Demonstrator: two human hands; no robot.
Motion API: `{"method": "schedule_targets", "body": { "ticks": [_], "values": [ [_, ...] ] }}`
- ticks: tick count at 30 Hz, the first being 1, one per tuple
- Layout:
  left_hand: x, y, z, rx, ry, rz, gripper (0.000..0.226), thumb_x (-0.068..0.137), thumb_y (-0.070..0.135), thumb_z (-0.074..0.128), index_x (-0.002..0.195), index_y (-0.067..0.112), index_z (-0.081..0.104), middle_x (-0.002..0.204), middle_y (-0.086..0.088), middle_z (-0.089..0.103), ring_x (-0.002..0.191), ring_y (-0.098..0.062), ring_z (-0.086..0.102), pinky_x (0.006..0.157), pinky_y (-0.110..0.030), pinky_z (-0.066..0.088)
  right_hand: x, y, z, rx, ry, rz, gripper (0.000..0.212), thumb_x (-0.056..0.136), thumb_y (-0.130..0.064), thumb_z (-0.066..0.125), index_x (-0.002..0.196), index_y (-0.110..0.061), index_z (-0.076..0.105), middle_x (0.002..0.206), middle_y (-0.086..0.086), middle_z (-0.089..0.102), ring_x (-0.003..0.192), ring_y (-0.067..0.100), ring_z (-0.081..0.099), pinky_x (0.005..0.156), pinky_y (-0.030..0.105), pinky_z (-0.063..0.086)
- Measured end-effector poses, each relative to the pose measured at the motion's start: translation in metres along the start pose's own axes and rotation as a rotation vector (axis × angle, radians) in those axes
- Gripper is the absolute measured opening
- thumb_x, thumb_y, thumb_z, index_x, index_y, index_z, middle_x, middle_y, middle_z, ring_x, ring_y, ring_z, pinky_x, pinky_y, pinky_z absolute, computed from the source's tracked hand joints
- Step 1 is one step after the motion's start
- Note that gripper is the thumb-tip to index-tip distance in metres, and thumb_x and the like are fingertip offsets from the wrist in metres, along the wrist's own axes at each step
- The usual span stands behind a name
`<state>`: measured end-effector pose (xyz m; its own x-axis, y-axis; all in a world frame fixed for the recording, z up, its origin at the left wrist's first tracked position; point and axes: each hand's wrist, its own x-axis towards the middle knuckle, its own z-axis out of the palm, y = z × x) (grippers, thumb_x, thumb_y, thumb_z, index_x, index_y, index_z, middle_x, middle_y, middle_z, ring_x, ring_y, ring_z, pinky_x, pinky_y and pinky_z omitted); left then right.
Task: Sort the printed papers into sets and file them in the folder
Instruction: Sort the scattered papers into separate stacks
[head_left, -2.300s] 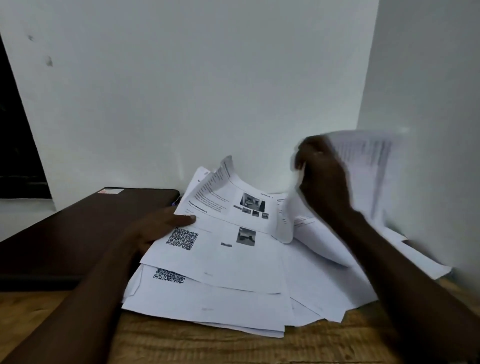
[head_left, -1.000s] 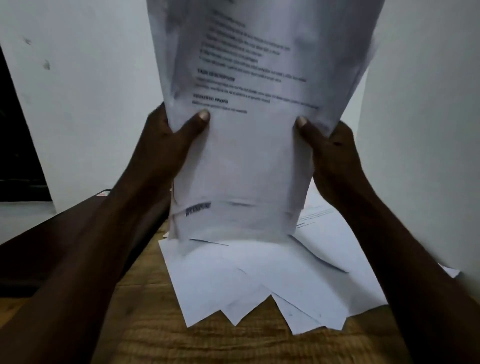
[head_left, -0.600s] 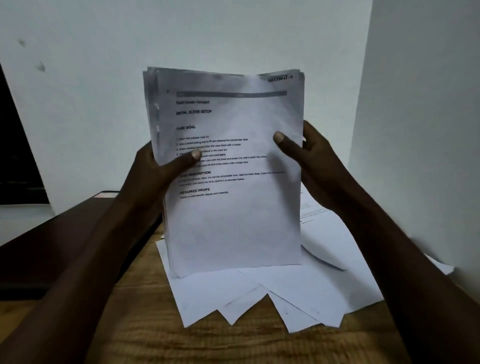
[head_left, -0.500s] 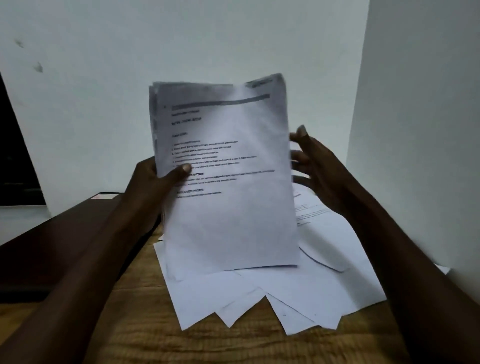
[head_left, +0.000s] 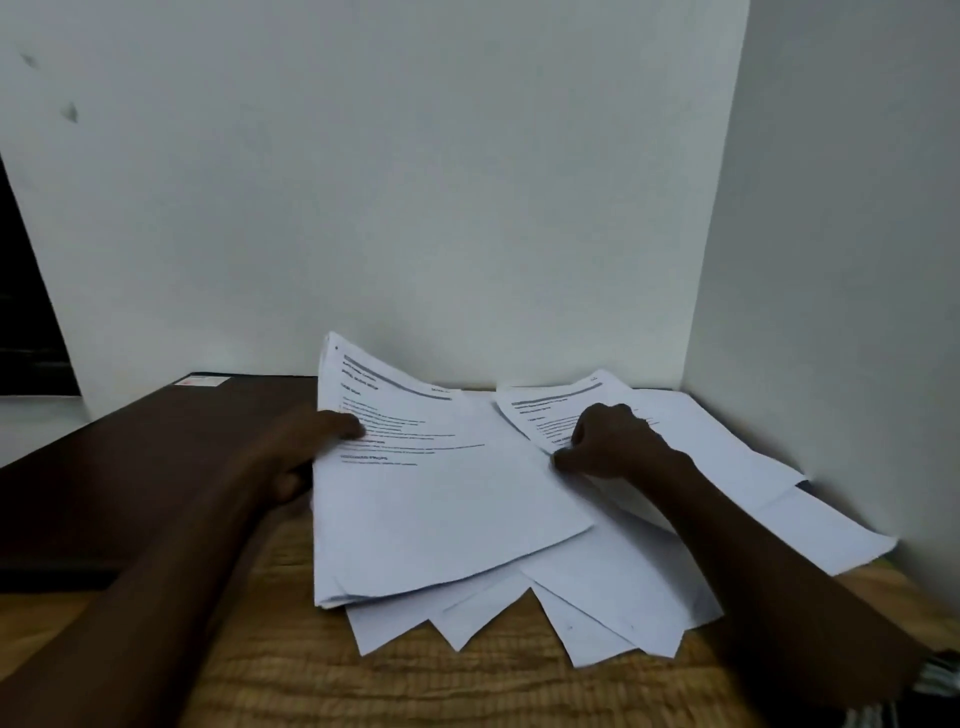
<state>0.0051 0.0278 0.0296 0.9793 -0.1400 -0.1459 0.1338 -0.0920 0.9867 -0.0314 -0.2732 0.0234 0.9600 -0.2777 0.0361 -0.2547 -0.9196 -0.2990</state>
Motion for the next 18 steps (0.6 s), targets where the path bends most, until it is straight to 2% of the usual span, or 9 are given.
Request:
{"method": "schedule_targets", "body": {
  "ticks": [2,4,6,8,11,13,15,18],
  "values": [
    [-0.004,-0.004,0.004,-0.040,-0.045,0.007,0.025,0.093,-0.002,0.050,0.114,0.001,0.063,0.110,-0.018,0.071,0.087,-0.028,0.072,0.070,-0.034,0.061,-0.006,-0.006,0.002,-0.072,0.122,-0.049,0.029,0.077,-0.035,0.064,0.098,-0.016,0.062,0.108,0.008,0.057,0.104,0.031,0.059,0.083,0.033,0.045],
    [-0.006,-0.006,0.007,-0.097,-0.079,0.028,0.027,0.094,-0.002,0.048,0.118,0.001,0.062,0.112,-0.018,0.071,0.091,-0.029,0.072,0.074,-0.037,0.061,-0.012,-0.013,0.001,-0.119,0.260,-0.101,0.021,0.084,-0.025,0.059,0.102,-0.014,0.063,0.111,0.009,0.058,0.103,0.032,0.060,0.081,0.031,0.044],
    [-0.008,-0.006,0.013,-0.159,-0.094,0.062,0.029,0.094,-0.003,0.047,0.120,-0.001,0.060,0.112,-0.020,0.071,0.090,-0.030,0.073,0.073,-0.038,0.061,-0.016,-0.023,-0.002,-0.005,0.376,-0.154,0.012,0.084,-0.023,0.056,0.088,-0.014,0.063,0.100,0.010,0.062,0.092,0.032,0.062,0.071,0.030,0.042],
    [-0.010,-0.006,0.020,-0.189,-0.097,0.100,0.029,0.096,-0.002,0.046,0.121,-0.001,0.059,0.110,-0.019,0.071,0.087,-0.028,0.073,0.070,-0.035,0.062,-0.021,-0.038,-0.003,0.207,0.439,-0.218,0.012,0.080,-0.023,0.057,0.071,-0.015,0.059,0.084,0.009,0.065,0.081,0.031,0.061,0.066,0.030,0.045],
    [-0.012,-0.007,0.036,-0.228,-0.116,0.139,0.025,0.100,0.005,0.045,0.119,0.003,0.060,0.108,-0.014,0.072,0.085,-0.024,0.074,0.070,-0.033,0.062,-0.035,-0.072,0.008,0.441,0.381,-0.374,0.014,0.077,-0.017,0.060,0.067,-0.007,0.063,0.072,0.011,0.068,0.074,0.028,0.064,0.068,0.039,0.055],
    [-0.012,-0.008,0.045,-0.234,-0.120,0.191,0.027,0.101,0.016,0.048,0.124,0.005,0.059,0.114,-0.016,0.070,0.095,-0.027,0.072,0.079,-0.037,0.060,-0.044,-0.090,0.020,0.558,0.299,-0.439,0.014,0.078,-0.016,0.062,0.067,-0.007,0.064,0.068,0.009,0.069,0.065,0.026,0.067,0.065,0.044,0.057],
    [-0.012,-0.009,0.052,-0.212,-0.140,0.237,0.034,0.100,0.029,0.050,0.128,0.011,0.059,0.116,-0.011,0.071,0.103,-0.028,0.070,0.084,-0.039,0.059,-0.050,-0.100,0.029,0.616,0.271,-0.476,0.013,0.079,-0.017,0.063,0.068,-0.011,0.065,0.069,0.004,0.071,0.062,0.021,0.067,0.066,0.041,0.058],
    [-0.013,-0.010,0.057,-0.184,-0.145,0.277,0.033,0.098,0.037,0.051,0.121,0.017,0.063,0.111,-0.009,0.073,0.098,-0.025,0.071,0.076,-0.032,0.060,-0.054,-0.104,0.037,0.599,0.286,-0.582,0.011,0.081,-0.017,0.064,0.070,-0.014,0.066,0.072,-0.001,0.071,0.069,0.010,0.065,0.074,0.030,0.053]
  ]
}}
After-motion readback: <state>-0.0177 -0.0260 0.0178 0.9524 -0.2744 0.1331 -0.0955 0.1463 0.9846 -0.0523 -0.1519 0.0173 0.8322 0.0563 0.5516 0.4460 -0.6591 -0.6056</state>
